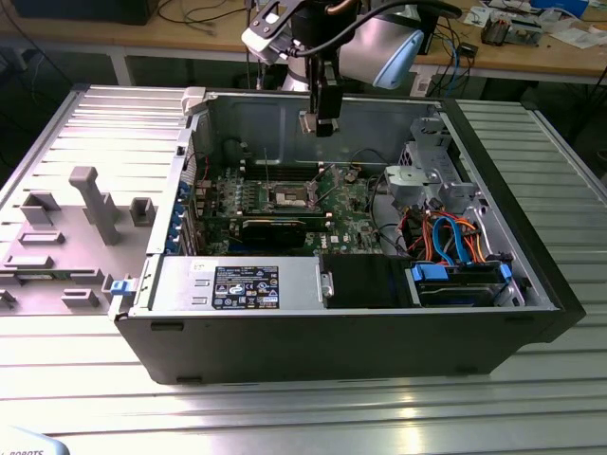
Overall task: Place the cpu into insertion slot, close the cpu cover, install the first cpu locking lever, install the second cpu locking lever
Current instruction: 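Place the cpu into insertion slot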
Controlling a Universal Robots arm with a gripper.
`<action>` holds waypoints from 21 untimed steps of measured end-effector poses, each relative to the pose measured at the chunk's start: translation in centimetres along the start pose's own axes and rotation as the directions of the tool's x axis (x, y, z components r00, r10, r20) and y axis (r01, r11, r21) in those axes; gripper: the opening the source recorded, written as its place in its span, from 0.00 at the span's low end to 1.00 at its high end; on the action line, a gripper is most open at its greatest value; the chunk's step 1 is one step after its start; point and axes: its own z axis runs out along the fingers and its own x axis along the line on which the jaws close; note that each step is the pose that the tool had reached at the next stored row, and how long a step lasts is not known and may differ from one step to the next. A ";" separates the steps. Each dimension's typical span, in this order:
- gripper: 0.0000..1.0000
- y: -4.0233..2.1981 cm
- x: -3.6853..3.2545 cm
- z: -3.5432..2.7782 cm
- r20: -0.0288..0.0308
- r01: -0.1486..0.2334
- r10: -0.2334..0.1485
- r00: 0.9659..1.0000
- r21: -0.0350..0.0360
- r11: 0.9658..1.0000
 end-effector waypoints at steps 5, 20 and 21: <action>0.54 0.00 0.00 0.00 0.000 -0.004 0.004 1.000 0.000 1.000; 0.54 0.00 0.00 0.00 0.002 -0.020 0.020 1.000 0.000 1.000; 0.54 0.00 0.00 0.00 0.002 -0.021 0.021 1.000 0.000 1.000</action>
